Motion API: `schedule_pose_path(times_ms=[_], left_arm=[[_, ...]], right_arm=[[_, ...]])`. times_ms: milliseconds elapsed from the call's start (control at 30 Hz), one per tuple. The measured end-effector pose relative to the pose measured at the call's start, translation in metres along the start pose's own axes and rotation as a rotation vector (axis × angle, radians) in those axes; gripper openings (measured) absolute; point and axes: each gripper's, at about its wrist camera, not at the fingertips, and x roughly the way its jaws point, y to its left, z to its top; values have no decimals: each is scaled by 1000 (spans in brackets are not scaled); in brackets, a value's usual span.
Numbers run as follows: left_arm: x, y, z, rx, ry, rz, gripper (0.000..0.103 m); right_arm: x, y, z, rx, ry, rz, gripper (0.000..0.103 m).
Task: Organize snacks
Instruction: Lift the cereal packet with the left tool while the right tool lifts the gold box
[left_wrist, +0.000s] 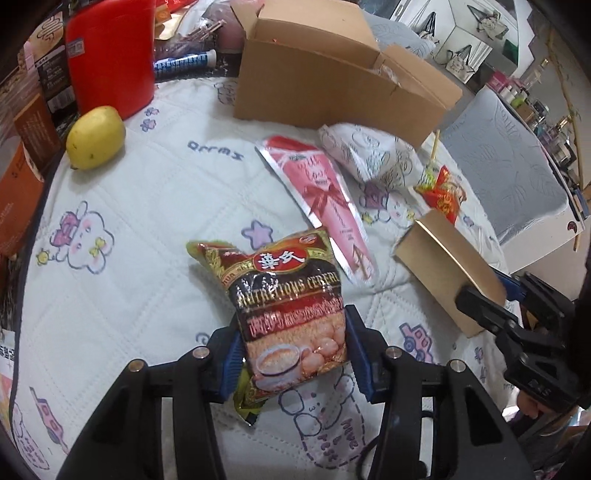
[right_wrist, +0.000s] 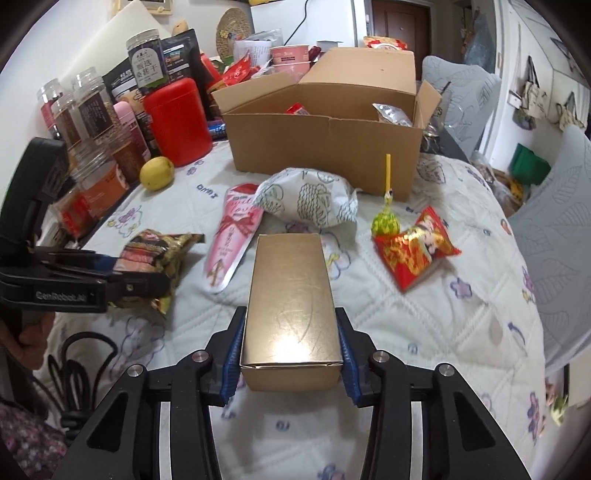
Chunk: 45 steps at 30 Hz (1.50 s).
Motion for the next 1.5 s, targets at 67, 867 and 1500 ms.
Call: schedule_pose_path(times_ms=[67, 867, 1500], left_arm=[[1, 0, -1, -1, -9, -2, 50], [18, -24, 6, 41, -93, 204, 55], [-14, -9, -10, -9, -122, 97, 45]], right_arm=[[-3, 4, -6, -13, 12, -5, 44], [26, 6, -15, 47, 50, -12, 62], [6, 8, -18, 34, -8, -29, 44]])
